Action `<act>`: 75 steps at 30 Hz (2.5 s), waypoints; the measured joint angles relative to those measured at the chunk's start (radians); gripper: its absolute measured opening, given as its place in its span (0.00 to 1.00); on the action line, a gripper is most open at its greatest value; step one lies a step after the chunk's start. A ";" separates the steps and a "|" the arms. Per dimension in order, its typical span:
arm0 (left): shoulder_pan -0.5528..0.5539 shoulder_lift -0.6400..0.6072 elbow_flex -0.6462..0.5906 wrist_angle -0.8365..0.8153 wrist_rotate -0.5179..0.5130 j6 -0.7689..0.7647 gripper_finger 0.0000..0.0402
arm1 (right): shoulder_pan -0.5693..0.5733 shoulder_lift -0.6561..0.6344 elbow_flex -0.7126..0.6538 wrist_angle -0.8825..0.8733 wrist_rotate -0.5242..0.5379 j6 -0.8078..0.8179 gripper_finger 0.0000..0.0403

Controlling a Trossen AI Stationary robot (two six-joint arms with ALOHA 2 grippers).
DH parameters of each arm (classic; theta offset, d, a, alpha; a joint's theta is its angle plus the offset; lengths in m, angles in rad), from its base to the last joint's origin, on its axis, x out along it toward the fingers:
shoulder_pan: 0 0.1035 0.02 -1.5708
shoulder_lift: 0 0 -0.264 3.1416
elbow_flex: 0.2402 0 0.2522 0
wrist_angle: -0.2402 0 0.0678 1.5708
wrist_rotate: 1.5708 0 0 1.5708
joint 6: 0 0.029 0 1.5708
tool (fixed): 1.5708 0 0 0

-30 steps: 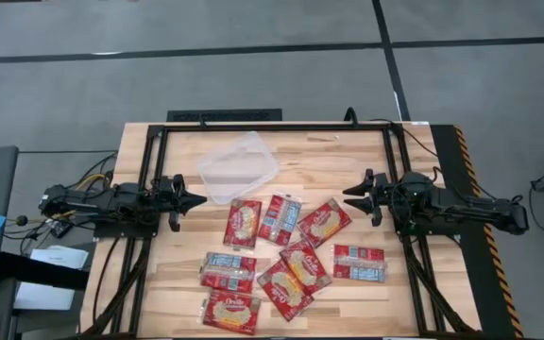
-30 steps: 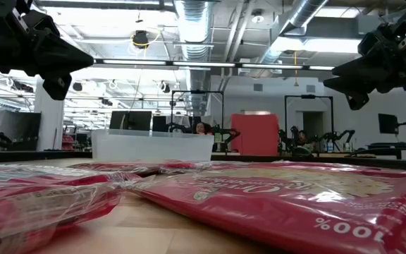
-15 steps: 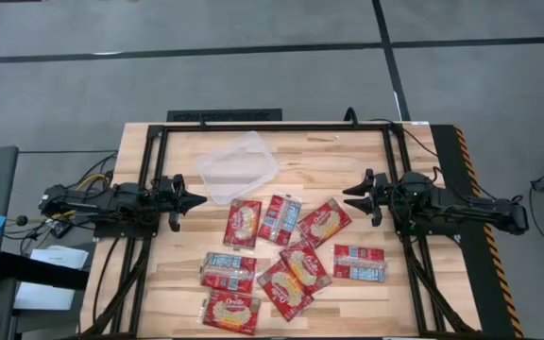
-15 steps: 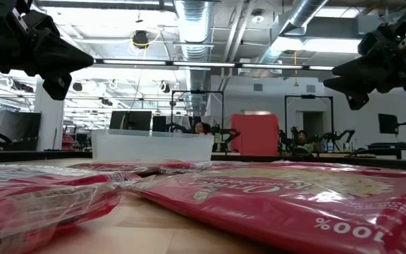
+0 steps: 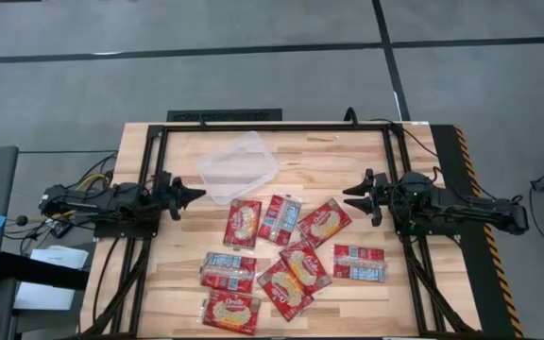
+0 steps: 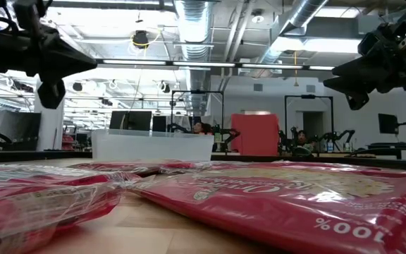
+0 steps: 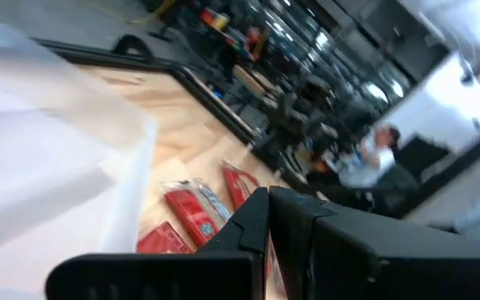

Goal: Sort popcorn bags into baskets
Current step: Put the red popcorn bag into the transparent bin

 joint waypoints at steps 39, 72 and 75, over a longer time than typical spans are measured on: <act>0.000 0.009 0.005 0.247 -0.151 -0.365 0.12 | -0.008 0.001 0.023 0.005 0.206 0.393 0.42; -0.259 1.057 0.795 -0.786 0.067 -0.742 0.69 | 0.040 0.610 0.434 -0.273 0.260 0.391 0.53; -0.272 1.062 0.711 -0.732 0.029 -0.829 0.69 | 0.058 0.675 0.434 -0.271 0.261 0.393 0.53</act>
